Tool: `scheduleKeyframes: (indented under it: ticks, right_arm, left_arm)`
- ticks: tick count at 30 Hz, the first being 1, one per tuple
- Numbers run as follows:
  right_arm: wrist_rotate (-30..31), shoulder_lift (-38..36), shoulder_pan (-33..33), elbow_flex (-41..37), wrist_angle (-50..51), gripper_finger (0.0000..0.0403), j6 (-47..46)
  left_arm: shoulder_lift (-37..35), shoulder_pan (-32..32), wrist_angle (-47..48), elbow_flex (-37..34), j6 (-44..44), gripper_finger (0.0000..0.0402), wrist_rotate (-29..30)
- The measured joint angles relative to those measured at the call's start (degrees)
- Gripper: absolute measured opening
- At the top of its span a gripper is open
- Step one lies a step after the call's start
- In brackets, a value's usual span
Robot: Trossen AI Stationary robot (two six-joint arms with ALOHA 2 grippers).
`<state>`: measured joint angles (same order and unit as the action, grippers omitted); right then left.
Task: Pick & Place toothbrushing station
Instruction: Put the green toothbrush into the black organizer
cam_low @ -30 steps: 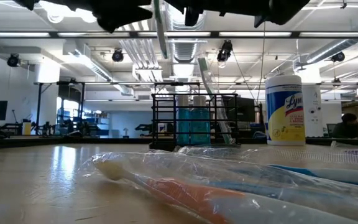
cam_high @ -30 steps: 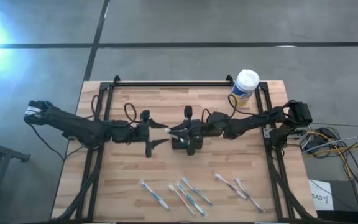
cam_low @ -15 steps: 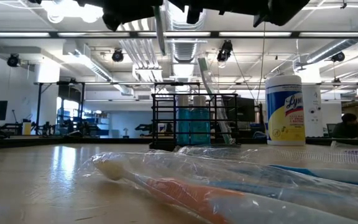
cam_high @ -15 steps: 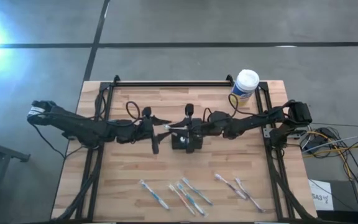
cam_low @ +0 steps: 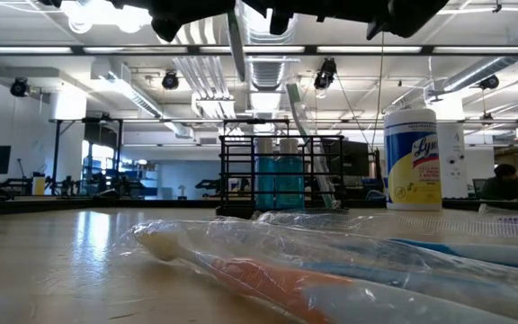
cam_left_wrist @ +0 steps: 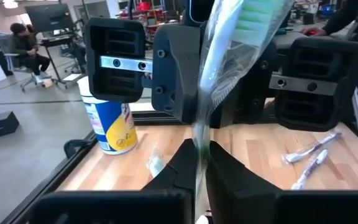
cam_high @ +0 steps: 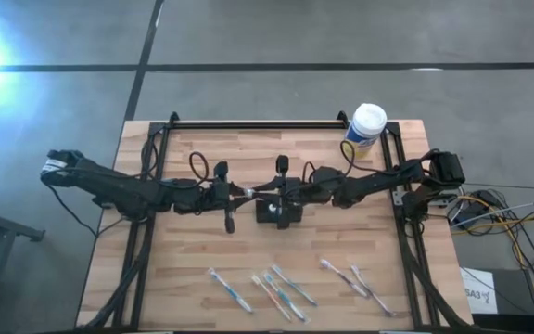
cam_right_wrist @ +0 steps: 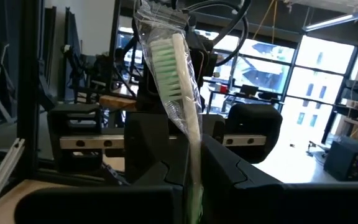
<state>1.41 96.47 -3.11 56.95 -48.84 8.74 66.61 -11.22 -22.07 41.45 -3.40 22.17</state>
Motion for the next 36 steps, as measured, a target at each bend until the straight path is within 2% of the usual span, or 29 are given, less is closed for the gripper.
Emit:
scheduleKeyframes:
  ticks: [4,8,13,17,21,26,31,36]
  right_arm:
    - [-1.2,-0.6,0.0,0.0,0.5,0.0033,-2.5]
    - [-1.4,-2.7,0.0,0.0,2.4,0.0065,-2.8]
    - [-1.4,-8.0,0.0,0.0,9.7,0.0100,-3.1]
    - [-1.4,-14.2,0.0,-1.1,18.4,0.0108,-3.7]
    - [-1.8,-21.2,-0.3,-6.8,19.4,0.0097,-2.6]
    - [-2.4,-30.3,-0.4,-16.3,19.5,0.0058,-3.7]
    - [-3.0,-38.2,-0.3,-26.5,14.2,0.0014,-5.8]
    - [-2.9,-42.1,-0.2,-35.4,6.5,0.0009,-6.7]
  left_arm:
    - [-0.6,0.0,0.2,-0.1,-1.1,0.0013,-0.3]
    - [-2.7,0.0,0.7,-0.5,-1.4,0.0013,-0.2]
    - [-6.5,-0.2,2.6,-1.6,-2.0,0.0013,-0.2]
    - [-11.8,-0.3,2.4,-5.4,-2.0,0.0013,-1.0]
    - [-18.4,-0.3,2.1,-11.6,-0.1,0.0013,-3.1]
    - [-23.5,-0.2,-1.0,-19.4,3.4,0.0013,-3.0]
    - [-23.6,0.1,-10.4,-24.5,4.6,0.0013,-2.8]
    - [-19.7,2.0,-15.1,-25.2,6.0,0.0013,-2.8]
